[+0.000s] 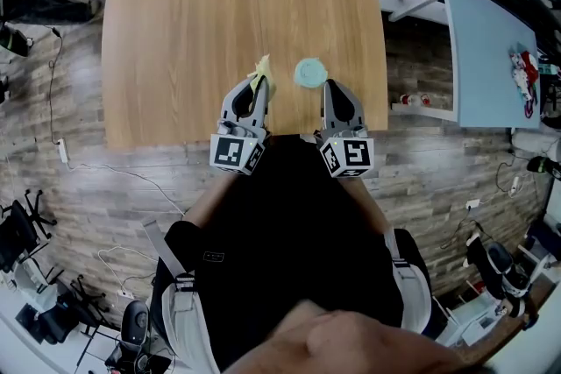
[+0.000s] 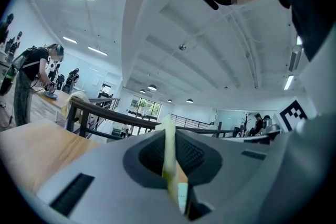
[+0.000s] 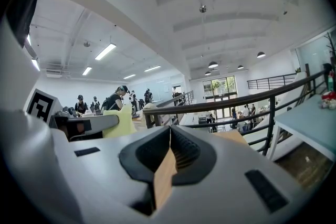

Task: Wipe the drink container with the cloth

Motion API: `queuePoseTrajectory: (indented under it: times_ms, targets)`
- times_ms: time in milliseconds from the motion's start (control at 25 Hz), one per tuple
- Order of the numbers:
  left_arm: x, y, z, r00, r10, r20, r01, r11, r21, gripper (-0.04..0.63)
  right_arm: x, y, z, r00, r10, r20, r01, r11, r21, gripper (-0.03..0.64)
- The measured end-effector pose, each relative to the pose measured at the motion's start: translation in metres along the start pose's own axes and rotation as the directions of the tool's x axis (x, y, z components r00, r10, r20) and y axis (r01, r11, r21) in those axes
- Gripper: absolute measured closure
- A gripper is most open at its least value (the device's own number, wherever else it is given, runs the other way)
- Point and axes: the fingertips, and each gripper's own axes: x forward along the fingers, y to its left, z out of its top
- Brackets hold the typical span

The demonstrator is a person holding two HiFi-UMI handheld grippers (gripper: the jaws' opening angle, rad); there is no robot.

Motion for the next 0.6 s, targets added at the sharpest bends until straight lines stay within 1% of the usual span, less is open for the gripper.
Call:
queuePoseTrajectory:
  times_ms: [120,360,600]
  targets:
    - [-0.0001,0.0009,-0.0024,1.000,0.000,-0.001,0.000,1.000,-0.014,0.558,0.0010,0.0008,-0.0012,1.000,0.003,-0.004,-0.003,1.000,0.000,0.584]
    - [-0.0024,-0.0002,-0.0045,1.000,-0.011,-0.009,0.011,1.000,0.002,0.558,-0.0015,0.0028,-0.0034,1.000,0.000,-0.004,0.000,1.000,-0.001,0.583]
    - [0.0007,-0.0012,-0.0035,1.000,-0.016,-0.014,0.015,1.000,-0.014,0.558,0.0002,0.0020,-0.0026,1.000,0.003,-0.004,-0.003,1.000,-0.001,0.584]
